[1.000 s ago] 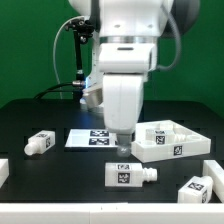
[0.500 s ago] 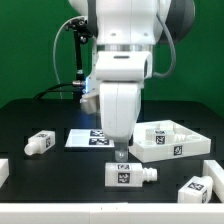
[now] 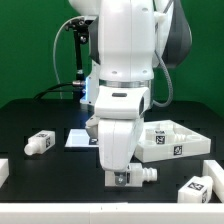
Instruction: Assemble square table
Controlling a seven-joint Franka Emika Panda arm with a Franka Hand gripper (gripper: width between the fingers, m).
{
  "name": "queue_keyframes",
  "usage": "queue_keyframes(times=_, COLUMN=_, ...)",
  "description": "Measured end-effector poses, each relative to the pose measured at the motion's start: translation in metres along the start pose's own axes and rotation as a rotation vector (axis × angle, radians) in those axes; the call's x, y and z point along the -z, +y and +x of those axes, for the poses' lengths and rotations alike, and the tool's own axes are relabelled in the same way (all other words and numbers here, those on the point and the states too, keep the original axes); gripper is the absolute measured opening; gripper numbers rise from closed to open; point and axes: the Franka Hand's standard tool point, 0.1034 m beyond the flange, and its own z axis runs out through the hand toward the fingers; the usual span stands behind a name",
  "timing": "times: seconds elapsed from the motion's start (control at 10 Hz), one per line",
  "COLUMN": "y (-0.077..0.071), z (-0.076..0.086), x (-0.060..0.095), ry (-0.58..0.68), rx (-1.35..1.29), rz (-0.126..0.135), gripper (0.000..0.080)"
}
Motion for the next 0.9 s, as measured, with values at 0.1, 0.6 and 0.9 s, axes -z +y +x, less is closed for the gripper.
queue_keyframes(times=0.1, y=0.0, z=0.0, x=-0.001, ry=0.0, rx=0.0, rz=0.001, gripper=0.0638)
queue_keyframes(times=0.6, y=0.0, z=-0.029, x=0.012, ry=-0.026, rx=0.256, rz=-0.007, gripper=0.0281)
queue_keyframes(times=0.9, y=-0.006, z=-0.075, x=0.025, ry=-0.068, rx=0.401, rz=0.053, gripper=0.0281)
